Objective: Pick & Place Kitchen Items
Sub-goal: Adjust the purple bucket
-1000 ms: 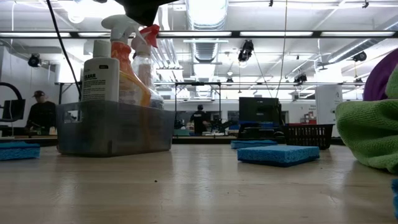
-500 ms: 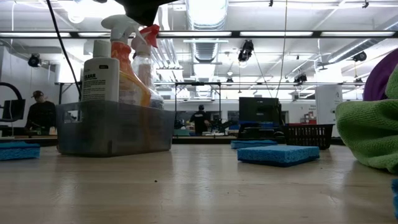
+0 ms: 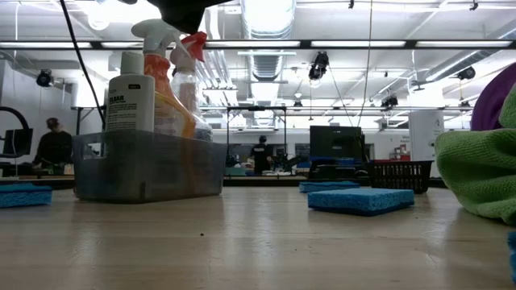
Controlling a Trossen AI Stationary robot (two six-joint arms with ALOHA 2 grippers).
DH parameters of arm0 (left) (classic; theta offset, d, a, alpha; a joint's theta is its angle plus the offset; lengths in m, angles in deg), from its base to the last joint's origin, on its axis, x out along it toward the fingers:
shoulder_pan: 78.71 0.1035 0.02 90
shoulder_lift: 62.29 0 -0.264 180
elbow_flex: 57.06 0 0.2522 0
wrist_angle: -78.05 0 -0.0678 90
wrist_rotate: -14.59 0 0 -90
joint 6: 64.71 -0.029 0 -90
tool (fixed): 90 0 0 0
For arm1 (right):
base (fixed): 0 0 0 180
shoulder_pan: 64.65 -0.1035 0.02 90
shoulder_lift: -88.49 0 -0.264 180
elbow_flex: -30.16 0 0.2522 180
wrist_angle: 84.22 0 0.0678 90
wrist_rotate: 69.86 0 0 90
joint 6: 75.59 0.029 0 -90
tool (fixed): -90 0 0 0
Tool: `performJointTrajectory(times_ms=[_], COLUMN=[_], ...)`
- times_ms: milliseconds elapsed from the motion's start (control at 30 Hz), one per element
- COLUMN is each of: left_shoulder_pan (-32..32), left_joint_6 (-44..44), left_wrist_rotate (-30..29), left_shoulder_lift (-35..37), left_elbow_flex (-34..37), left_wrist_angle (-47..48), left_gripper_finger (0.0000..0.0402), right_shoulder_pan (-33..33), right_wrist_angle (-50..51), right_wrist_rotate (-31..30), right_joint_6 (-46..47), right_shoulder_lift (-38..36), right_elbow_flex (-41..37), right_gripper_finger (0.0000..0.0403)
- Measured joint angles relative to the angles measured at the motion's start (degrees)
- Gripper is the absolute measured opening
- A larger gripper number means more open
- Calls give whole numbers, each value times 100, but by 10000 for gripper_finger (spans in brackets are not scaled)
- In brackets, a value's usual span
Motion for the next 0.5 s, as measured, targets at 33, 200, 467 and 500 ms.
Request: performJointTrajectory(times_ms=[33, 200, 467, 500], left_shoulder_pan=[0, -2, -2, -2], left_joint_6=[0, 0, -4, -4], left_wrist_rotate=[5, 9, 9, 11], left_shoulder_lift=[0, 0, 0, 0], left_elbow_flex=[0, 0, 0, 0], left_wrist_angle=[1, 3, 2, 3], left_gripper_finger=[147, 147, 147, 147], right_shoulder_pan=[14, 21, 332, 392], right_wrist_angle=[-1, 3, -2, 0], right_wrist_rotate=[-6, -14, -596, -707], right_joint_6=[-98, -487, -841, -908], right_shoulder_lift=[0, 2, 7, 7], right_elbow_flex=[-26, -164, -300, -314], right_gripper_finger=[18, 18, 48, 65])
